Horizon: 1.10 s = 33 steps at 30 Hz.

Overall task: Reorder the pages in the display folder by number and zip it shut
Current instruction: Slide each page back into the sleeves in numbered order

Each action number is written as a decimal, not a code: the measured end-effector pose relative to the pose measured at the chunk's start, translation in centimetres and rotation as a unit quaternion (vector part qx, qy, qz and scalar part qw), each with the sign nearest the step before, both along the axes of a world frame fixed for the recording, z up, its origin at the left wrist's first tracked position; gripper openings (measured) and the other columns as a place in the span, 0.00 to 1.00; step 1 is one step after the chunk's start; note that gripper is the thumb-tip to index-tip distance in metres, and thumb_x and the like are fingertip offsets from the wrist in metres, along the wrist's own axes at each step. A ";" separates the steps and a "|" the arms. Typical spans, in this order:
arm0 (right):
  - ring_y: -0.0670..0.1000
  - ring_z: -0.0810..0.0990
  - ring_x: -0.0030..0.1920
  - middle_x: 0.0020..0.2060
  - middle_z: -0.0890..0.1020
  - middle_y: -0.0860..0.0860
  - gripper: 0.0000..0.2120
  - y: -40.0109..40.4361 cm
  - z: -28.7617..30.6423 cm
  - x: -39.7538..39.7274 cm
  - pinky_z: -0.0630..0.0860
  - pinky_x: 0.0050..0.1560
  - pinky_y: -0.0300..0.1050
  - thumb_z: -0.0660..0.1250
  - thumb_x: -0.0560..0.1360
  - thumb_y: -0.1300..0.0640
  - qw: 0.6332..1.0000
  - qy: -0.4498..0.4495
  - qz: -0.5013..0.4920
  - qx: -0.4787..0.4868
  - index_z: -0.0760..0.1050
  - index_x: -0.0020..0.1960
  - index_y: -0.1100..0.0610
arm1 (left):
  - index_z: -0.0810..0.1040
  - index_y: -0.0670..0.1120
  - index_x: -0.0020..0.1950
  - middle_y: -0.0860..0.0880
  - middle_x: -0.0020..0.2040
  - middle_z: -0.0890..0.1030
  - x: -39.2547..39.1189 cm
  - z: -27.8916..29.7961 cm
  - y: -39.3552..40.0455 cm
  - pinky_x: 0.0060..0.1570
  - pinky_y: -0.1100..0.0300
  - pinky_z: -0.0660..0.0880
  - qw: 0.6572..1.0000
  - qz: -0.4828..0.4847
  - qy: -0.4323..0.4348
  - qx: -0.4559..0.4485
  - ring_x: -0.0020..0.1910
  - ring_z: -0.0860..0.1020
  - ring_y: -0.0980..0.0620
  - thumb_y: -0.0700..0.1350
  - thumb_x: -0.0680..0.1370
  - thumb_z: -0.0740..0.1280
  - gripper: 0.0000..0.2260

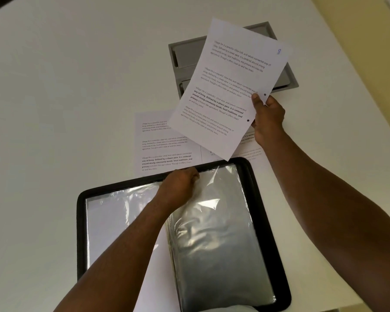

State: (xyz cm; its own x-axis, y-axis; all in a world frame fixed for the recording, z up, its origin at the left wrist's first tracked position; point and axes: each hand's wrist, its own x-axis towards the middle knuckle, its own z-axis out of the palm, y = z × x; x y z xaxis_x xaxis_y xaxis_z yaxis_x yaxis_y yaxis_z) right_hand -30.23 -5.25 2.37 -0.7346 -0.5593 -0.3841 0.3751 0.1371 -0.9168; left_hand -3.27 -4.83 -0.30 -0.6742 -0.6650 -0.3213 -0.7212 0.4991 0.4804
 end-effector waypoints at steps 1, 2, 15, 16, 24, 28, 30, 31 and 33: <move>0.46 0.84 0.44 0.45 0.84 0.47 0.01 -0.1 -0.1 0.1 0.82 0.44 0.49 0.69 0.77 0.56 1.000 -0.001 0.001 0.000 0.79 0.48 0.50 | 0.79 0.46 0.55 0.49 0.46 0.82 0.2 0.1 0.0 0.45 0.55 0.77 1.000 0.004 0.010 0.019 0.44 0.80 0.49 0.43 0.80 0.63 0.07; 0.46 0.85 0.44 0.45 0.84 0.47 0.02 -0.1 -0.1 0.2 0.82 0.45 0.49 0.69 0.77 0.56 1.000 -0.006 0.002 -0.003 0.79 0.48 0.50 | 0.79 0.45 0.53 0.50 0.44 0.81 0.4 0.3 0.0 0.45 0.57 0.76 0.999 0.001 0.017 0.038 0.43 0.79 0.51 0.44 0.78 0.67 0.06; 0.49 0.84 0.47 0.44 0.86 0.48 0.04 -1.1 -0.9 3.3 0.81 0.53 0.55 0.68 0.78 0.59 0.995 -0.054 0.060 -0.059 0.81 0.48 0.51 | 0.80 0.52 0.49 0.56 0.43 0.82 0.4 -0.3 0.7 0.45 0.52 0.78 0.996 0.028 0.086 0.016 0.43 0.80 0.54 0.49 0.78 0.64 0.06; 0.49 0.84 0.46 0.44 0.85 0.48 0.04 -1.3 -1.0 3.4 0.81 0.53 0.55 0.68 0.78 0.59 0.994 -0.058 0.070 -0.057 0.81 0.48 0.51 | 0.79 0.52 0.49 0.55 0.42 0.82 0.3 -0.2 0.7 0.43 0.52 0.78 0.996 0.031 0.082 0.007 0.42 0.79 0.53 0.49 0.78 0.63 0.06; 0.55 0.82 0.54 0.53 0.84 0.54 0.08 -1.5 -3.2 3.2 0.79 0.55 0.60 0.68 0.77 0.58 0.988 -0.117 0.096 -0.032 0.79 0.56 0.55 | 0.76 0.49 0.54 0.50 0.40 0.81 -0.7 -0.9 1.0 0.38 0.55 0.76 0.999 0.032 0.032 0.003 0.37 0.79 0.48 0.48 0.81 0.60 0.07; 0.56 0.82 0.56 0.55 0.83 0.56 0.08 -2.1 -3.1 3.2 0.79 0.55 0.60 0.68 0.77 0.58 0.987 -0.114 0.105 -0.049 0.79 0.56 0.55 | 0.74 0.50 0.56 0.49 0.41 0.82 -1.0 -0.7 0.6 0.39 0.54 0.75 1.000 0.019 0.012 -0.021 0.40 0.79 0.46 0.49 0.82 0.59 0.07; 0.56 0.82 0.55 0.53 0.84 0.55 0.06 -2.2 -3.3 3.6 0.79 0.56 0.61 0.68 0.77 0.58 0.987 -0.102 0.116 -0.045 0.80 0.54 0.54 | 0.73 0.50 0.56 0.48 0.41 0.81 -0.9 -0.6 0.7 0.39 0.54 0.75 0.999 0.007 0.001 -0.033 0.39 0.79 0.45 0.49 0.82 0.58 0.07; 0.55 0.82 0.55 0.52 0.84 0.54 0.06 -2.2 -3.5 3.7 0.78 0.57 0.61 0.68 0.77 0.59 0.987 -0.100 0.116 -0.044 0.80 0.53 0.53 | 0.72 0.49 0.56 0.48 0.41 0.81 -1.0 -0.5 0.7 0.39 0.54 0.75 0.999 0.001 -0.002 -0.039 0.39 0.79 0.45 0.49 0.82 0.57 0.08; 0.53 0.82 0.52 0.50 0.84 0.52 0.05 -2.2 -3.8 3.9 0.78 0.57 0.60 0.68 0.77 0.59 0.988 -0.096 0.112 -0.041 0.80 0.52 0.53 | 0.72 0.48 0.57 0.49 0.41 0.81 -1.1 -0.4 0.7 0.38 0.54 0.75 0.999 -0.011 -0.008 -0.047 0.38 0.79 0.46 0.49 0.82 0.57 0.08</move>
State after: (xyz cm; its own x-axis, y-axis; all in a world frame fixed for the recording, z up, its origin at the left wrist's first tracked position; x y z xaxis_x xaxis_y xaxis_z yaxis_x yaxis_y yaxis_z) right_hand -26.30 -7.46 -1.39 -0.5061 -0.7346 -0.4518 0.5122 0.1655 -0.8428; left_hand -4.36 -4.15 -0.65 -0.6843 -0.6777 -0.2692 -0.7169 0.5578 0.4182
